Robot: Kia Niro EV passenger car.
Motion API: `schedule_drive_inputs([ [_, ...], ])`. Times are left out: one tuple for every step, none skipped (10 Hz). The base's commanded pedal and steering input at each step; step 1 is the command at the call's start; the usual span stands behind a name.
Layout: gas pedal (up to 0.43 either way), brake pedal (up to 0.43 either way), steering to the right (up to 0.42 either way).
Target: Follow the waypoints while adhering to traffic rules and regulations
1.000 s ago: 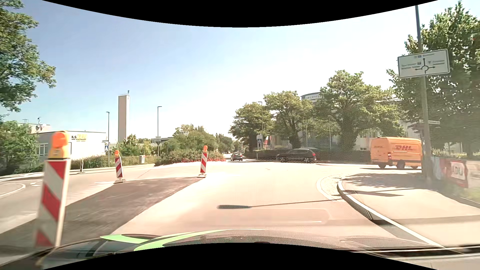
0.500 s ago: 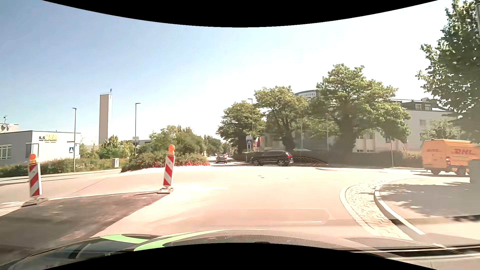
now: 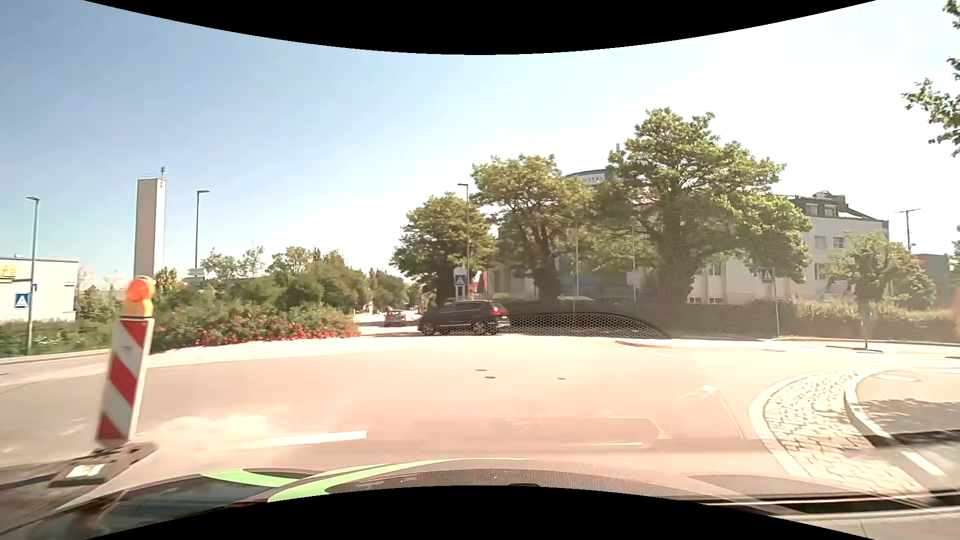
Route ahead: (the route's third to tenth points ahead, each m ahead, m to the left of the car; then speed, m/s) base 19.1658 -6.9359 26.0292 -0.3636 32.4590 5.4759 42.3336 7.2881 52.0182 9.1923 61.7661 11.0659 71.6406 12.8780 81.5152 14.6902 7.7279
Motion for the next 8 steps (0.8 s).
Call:
schedule_drive_inputs([
  [0.059, 0.0, 0.1],
  [0.059, 0.0, 0.097],
  [0.059, 0.0, 0.091],
  [0.059, 0.0, 0.076],
  [0.059, 0.0, 0.058],
  [0.047, 0.0, 0.041],
  [0.047, 0.0, 0.03],
  [0.047, 0.0, 0.009],
])
